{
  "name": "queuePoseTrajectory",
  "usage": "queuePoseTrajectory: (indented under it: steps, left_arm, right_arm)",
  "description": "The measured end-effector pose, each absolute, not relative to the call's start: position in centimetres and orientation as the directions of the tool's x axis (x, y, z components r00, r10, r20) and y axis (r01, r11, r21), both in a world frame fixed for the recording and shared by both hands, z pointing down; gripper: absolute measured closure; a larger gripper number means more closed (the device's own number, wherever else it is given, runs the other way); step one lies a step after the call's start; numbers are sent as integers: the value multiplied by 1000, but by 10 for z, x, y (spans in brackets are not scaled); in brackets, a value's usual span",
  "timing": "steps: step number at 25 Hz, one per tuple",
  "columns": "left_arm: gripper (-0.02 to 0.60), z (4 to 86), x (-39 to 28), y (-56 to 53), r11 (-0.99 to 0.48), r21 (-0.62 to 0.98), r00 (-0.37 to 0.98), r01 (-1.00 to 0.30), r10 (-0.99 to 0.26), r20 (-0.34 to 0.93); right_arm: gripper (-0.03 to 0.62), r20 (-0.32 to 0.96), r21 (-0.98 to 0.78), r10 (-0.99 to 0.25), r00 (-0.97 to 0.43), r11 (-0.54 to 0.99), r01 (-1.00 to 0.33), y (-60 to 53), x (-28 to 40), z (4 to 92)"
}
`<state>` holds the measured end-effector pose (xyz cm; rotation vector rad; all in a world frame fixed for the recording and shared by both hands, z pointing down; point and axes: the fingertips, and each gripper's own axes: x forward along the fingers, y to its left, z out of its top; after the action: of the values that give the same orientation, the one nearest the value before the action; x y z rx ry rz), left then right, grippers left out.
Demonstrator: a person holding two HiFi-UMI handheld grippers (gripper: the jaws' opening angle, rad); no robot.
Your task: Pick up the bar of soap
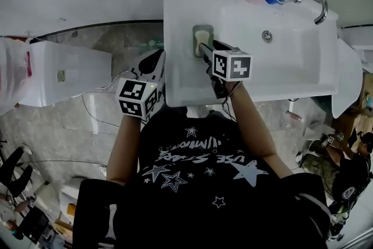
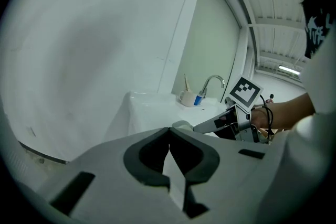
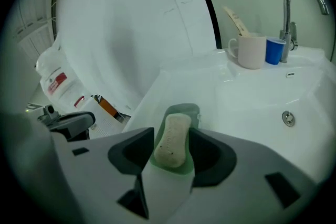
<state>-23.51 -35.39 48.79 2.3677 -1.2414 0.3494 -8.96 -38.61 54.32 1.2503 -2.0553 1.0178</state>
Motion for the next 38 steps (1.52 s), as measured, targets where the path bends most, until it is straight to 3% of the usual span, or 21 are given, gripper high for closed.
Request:
queuePoseTrajectory:
  steps: [20,29,38]
  left_arm:
    - [572,516,-270,-384,-543,330,636,-772,-648,419]
    - [573,519,-272,-385,-559,328,647,-762,-628,432]
    - [572,513,-255,-378,-583,324,665,-745,-611,429]
  right_arm:
    - [402,913,-55,-387,-128,194,-979,-398,-98,577]
    - [404,974,-48,-204,-94,220,-974,-400,-97,585]
    - [405,961,-47,-253,-114,258,-965,-402,-98,581]
